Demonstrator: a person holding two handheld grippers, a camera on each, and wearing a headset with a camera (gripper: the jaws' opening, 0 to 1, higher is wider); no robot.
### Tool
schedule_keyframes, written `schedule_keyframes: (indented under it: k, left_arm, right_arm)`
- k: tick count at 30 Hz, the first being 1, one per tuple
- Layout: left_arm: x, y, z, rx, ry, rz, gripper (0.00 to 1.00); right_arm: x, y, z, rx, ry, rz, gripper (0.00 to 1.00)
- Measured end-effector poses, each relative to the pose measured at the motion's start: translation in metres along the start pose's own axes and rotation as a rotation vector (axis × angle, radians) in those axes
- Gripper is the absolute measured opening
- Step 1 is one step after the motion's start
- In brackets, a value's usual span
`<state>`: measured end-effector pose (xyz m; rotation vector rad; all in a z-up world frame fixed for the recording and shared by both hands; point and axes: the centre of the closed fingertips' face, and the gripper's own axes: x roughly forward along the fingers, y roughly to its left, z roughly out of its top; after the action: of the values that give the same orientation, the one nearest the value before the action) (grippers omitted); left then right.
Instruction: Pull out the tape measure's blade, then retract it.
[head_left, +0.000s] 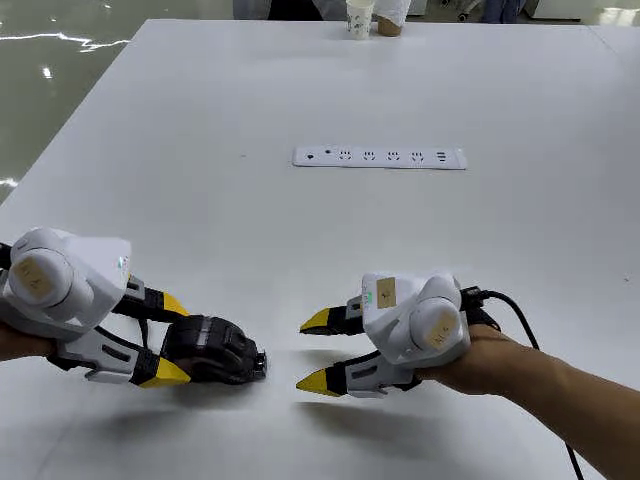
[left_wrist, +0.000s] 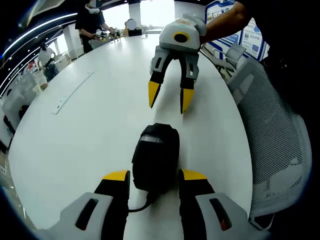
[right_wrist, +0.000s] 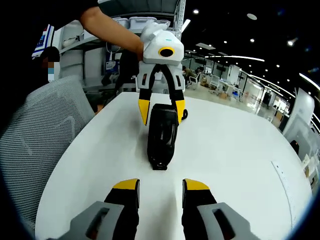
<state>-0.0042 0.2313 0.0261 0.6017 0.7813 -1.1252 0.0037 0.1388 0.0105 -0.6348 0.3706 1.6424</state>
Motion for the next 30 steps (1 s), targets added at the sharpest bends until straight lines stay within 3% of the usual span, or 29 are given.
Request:
schedule_keyframes:
  k: [11, 30]
  left_arm:
    - [0.005, 0.000, -0.003, 0.006, 0.014, -0.022, 0.27]
    - [0.005, 0.001, -0.003, 0.004, 0.001, -0.015, 0.24]
  right_arm:
    - [0.020, 0.002, -0.002, -0.014, 0.032, 0.041, 0.24]
    - [0.039, 0.000, 0.004, 0.028, 0.024, 0.045, 0.15]
